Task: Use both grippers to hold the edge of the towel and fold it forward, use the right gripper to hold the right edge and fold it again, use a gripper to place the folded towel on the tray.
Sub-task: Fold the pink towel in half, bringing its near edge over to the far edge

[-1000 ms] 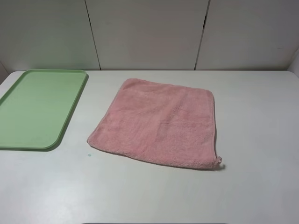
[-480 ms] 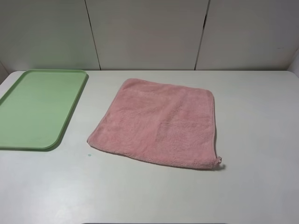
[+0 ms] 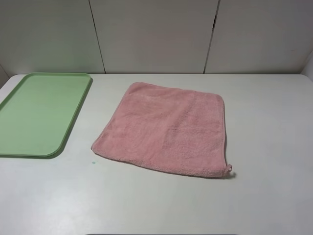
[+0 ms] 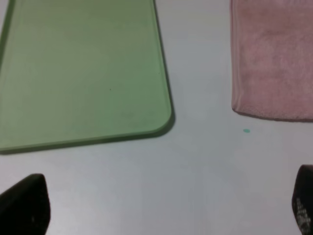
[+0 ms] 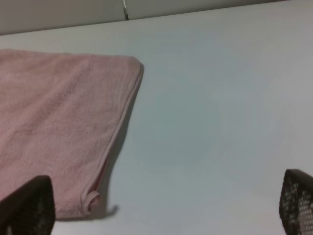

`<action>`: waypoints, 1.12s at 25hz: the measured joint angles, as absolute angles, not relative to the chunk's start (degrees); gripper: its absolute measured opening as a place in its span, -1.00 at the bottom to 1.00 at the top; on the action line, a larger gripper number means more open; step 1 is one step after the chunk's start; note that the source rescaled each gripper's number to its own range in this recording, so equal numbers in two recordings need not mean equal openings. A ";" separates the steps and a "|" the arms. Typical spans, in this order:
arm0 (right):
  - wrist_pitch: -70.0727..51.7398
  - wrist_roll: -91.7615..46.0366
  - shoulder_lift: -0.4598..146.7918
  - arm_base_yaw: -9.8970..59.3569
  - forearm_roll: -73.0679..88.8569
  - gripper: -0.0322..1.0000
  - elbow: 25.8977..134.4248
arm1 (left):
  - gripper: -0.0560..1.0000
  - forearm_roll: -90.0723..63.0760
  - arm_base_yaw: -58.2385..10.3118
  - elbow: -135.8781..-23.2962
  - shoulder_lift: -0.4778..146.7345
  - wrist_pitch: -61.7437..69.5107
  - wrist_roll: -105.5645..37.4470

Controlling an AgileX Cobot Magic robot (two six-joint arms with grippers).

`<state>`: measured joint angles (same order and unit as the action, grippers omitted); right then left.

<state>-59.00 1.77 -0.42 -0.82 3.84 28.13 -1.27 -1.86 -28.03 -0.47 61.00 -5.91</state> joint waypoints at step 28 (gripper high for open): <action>-57.71 -4.97 14.01 -0.82 8.89 1.00 36.19 | 1.00 0.45 -15.46 -44.45 36.73 56.19 -23.95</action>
